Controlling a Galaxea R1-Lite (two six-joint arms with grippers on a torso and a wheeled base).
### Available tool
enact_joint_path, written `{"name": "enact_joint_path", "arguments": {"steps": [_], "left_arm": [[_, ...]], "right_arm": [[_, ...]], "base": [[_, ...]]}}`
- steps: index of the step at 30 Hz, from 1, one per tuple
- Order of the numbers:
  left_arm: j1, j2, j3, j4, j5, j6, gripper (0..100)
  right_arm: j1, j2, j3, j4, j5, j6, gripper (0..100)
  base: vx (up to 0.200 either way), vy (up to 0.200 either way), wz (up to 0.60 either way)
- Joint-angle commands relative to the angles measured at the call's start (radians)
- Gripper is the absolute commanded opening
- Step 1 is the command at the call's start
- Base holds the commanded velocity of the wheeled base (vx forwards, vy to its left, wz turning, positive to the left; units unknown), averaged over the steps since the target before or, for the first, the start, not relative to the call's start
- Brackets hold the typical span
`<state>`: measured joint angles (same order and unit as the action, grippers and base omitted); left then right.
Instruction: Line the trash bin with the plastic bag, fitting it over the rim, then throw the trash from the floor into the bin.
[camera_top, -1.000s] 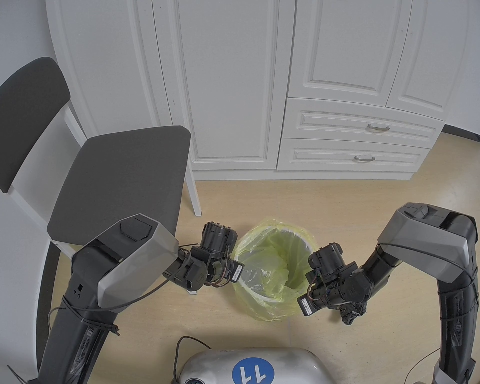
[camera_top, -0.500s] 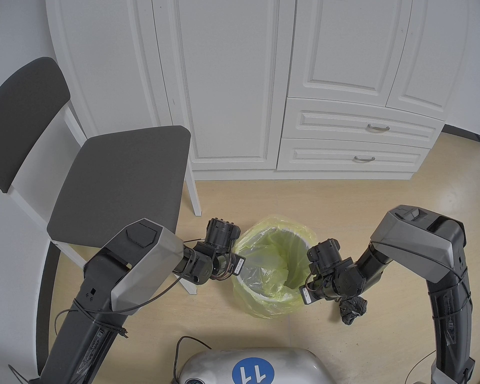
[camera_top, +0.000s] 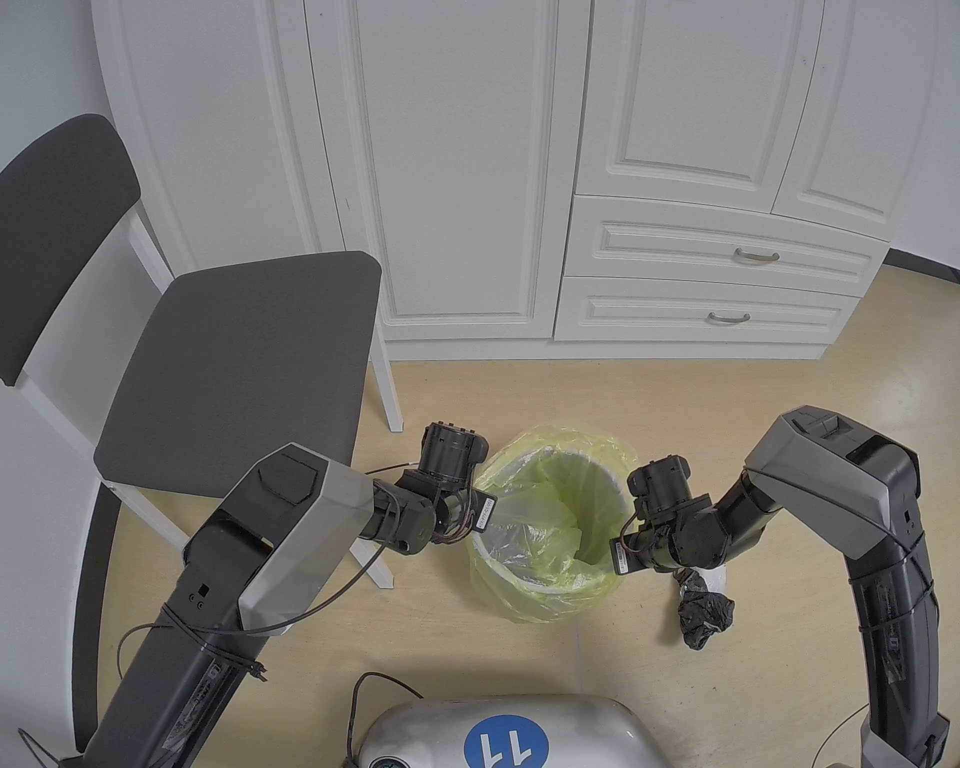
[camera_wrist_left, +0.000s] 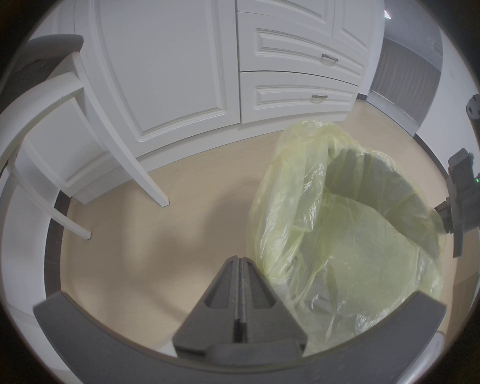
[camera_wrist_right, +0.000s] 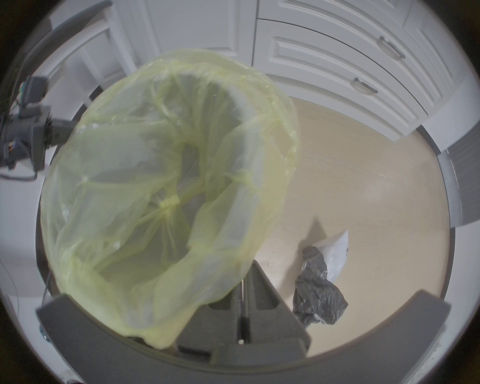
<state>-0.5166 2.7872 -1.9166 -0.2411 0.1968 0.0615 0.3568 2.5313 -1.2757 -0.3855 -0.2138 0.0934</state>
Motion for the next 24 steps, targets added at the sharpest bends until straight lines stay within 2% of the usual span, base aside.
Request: {"name": "enact_joint_path", "arguments": {"steps": [1,8,13,17,19,21,23,24], "left_arm": [[0.0,0.014,-0.032,0.013,0.018,-0.009,0],[0.0,0.005,-0.022,0.013,0.019,-0.011,0],[0.0,-0.035,0.034,0.009,0.016,-0.011,0],[0.0,-0.123,0.159,-0.004,0.001,-0.003,0],[0.0,-0.179,0.228,-0.006,0.0,-0.005,0],[0.0,-0.235,0.289,-0.006,0.0,-0.005,0],[-0.002,-0.275,0.332,-0.012,0.001,-0.005,0],[-0.005,-0.327,0.396,-0.026,0.009,-0.006,0]], "right_arm": [[-0.03,0.05,-0.065,-0.001,-0.006,0.026,0],[-0.05,0.037,-0.059,0.004,-0.002,0.02,0],[-0.062,-0.012,-0.008,0.008,0.008,-0.006,0],[-0.081,-0.115,0.072,0.025,0.054,-0.069,0],[-0.091,-0.184,0.134,0.025,0.108,-0.104,0],[-0.108,-0.227,0.179,0.024,0.134,-0.142,0],[-0.122,-0.255,0.208,0.024,0.143,-0.167,0],[-0.137,-0.289,0.246,0.019,0.146,-0.189,0]], "base": [[0.0,0.0,0.0],[0.0,0.0,0.0],[0.0,0.0,0.0],[0.0,0.0,0.0],[0.0,0.0,0.0],[0.0,0.0,0.0],[0.0,0.0,0.0],[0.0,0.0,0.0]]}}
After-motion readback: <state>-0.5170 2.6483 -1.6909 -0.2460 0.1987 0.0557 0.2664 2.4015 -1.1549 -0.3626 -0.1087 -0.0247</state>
